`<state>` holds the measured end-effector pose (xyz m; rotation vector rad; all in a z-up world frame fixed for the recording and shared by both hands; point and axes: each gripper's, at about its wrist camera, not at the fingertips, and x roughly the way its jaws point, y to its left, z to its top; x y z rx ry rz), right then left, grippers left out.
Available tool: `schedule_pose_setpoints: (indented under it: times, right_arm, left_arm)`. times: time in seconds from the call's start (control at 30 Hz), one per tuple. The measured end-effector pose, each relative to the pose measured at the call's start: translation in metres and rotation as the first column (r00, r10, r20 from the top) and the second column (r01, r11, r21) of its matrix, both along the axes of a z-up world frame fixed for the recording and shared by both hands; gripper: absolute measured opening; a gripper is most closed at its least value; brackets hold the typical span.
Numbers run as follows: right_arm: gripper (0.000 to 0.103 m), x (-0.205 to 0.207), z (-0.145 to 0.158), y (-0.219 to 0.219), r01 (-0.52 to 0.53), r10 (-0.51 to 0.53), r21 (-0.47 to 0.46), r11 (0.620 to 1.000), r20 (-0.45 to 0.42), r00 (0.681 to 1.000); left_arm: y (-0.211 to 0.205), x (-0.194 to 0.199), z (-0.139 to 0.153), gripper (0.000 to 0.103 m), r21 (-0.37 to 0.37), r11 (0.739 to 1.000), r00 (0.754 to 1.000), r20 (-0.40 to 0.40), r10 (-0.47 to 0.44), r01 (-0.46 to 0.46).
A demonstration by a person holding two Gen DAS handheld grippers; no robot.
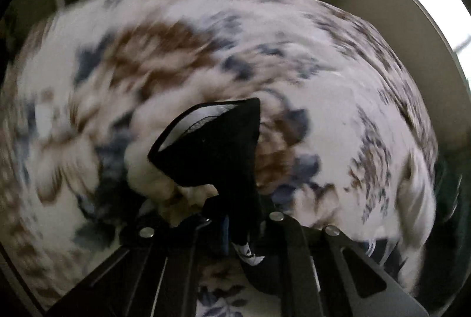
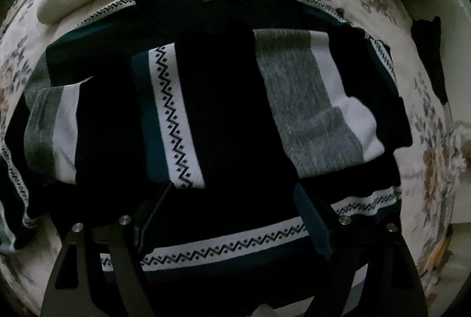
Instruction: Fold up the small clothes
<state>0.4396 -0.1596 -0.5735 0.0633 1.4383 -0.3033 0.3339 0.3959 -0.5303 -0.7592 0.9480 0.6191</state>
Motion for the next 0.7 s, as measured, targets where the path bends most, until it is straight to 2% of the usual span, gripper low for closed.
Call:
schedule_pose_setpoints:
  times: [0.1, 0.2, 0.27, 0.37, 0.47, 0.63, 0.7]
  right_arm:
    - [0.084, 0.008, 0.003, -0.007, 0.003, -0.003, 0.012, 1.000, 0.009, 1.000]
    - [0.084, 0.016, 0.007, -0.020, 0.012, -0.013, 0.047, 0.999, 0.021, 1.000]
    - [0.084, 0.021, 0.008, -0.034, 0.022, -0.026, 0.097, 0.995, 0.033, 0.999]
    - [0.084, 0.024, 0.010, -0.054, 0.033, -0.038, 0.144, 0.989, 0.037, 0.999]
    - [0.084, 0.025, 0.013, -0.078, 0.031, -0.039, 0.151, 0.988, 0.046, 0.998]
    - [0.084, 0.022, 0.017, -0.134, 0.050, -0.057, 0.162, 0.985, 0.040, 0.998]
    - [0.084, 0.018, 0.015, -0.162, 0.078, -0.085, 0.176, 0.981, 0.028, 0.996]
  left_arm:
    - [-0.035, 0.025, 0.030, 0.006, 0.110, 0.984, 0.990, -0.006, -0.142, 0.142]
    - [-0.083, 0.050, 0.055, 0.006, 0.173, 0.943, 0.958, -0.014, -0.285, 0.283]
    - [-0.127, 0.068, 0.067, 0.006, 0.197, 0.904, 0.923, -0.022, -0.384, 0.380]
    - [-0.205, 0.090, 0.079, 0.006, 0.233, 0.820, 0.849, -0.056, -0.525, 0.522]
    - [-0.286, 0.108, 0.086, 0.006, 0.226, 0.739, 0.767, -0.065, -0.638, 0.634]
    - [-0.425, 0.132, 0.083, 0.006, 0.189, 0.607, 0.628, -0.075, -0.775, 0.772]
    - [-0.472, 0.139, 0.078, 0.006, 0.179, 0.561, 0.580, -0.081, -0.811, 0.808]
